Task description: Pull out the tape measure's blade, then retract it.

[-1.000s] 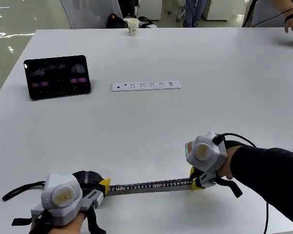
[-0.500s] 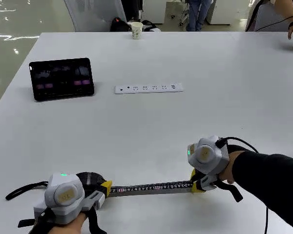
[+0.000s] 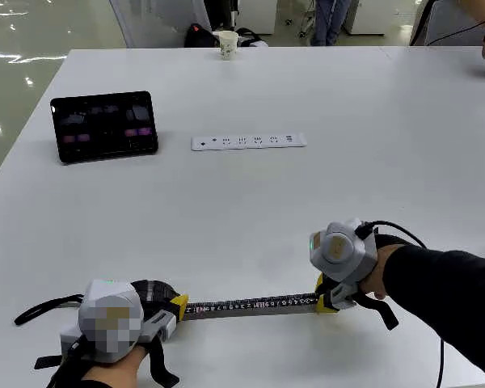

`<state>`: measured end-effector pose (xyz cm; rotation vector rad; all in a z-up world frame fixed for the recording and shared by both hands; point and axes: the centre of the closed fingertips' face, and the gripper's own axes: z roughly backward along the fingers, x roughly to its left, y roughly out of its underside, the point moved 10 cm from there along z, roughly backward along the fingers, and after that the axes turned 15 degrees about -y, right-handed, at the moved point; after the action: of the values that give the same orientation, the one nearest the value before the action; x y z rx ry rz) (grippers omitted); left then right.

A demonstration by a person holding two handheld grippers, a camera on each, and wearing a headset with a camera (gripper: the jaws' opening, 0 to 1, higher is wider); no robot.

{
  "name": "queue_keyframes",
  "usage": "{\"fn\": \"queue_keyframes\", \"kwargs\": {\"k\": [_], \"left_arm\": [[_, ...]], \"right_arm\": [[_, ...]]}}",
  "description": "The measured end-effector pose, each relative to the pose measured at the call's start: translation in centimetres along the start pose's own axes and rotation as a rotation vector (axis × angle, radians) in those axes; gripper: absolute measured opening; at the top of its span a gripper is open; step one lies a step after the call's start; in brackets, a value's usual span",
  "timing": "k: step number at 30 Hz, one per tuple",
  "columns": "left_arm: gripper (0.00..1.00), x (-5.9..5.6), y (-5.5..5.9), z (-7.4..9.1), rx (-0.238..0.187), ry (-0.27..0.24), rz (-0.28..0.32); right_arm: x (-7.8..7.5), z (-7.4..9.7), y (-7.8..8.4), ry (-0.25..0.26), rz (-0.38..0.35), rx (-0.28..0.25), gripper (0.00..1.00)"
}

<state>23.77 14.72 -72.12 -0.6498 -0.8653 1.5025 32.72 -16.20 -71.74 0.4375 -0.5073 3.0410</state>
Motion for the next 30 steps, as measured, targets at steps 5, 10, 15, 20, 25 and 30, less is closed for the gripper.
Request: {"fn": "queue_keyframes", "kwargs": {"k": [5,10,15,20,25,30], "left_arm": [[0.61,0.02,-0.02,-0.09,0.006,0.002,-0.002],[0.61,0.02,-0.05,-0.19,0.005,0.002,-0.002],[0.61,0.01,-0.11,-0.14,0.022,0.004,-0.007],[0.61,0.08,-0.12,-0.19,0.024,0.011,-0.007],[0.61,0.11,-0.11,-0.24,0.028,0.01,-0.006],[0.61,0.11,-0.2,-0.27,0.042,0.013,-0.006]], "right_arm": [[0.12,-0.05,-0.19,0.003,-0.004,-0.001,0.11],[0.12,-0.12,-0.29,0.005,-0.002,0.0,0.11],[0.29,-0.24,-0.57,0.015,-0.006,0.013,0.11],[0.14,-0.25,-0.6,0.008,-0.003,0.015,0.11],[0.28,-0.36,-0.8,0.012,-0.002,0.022,0.11],[0.17,-0.36,-0.93,0.007,0.0,0.024,0.11]]}}
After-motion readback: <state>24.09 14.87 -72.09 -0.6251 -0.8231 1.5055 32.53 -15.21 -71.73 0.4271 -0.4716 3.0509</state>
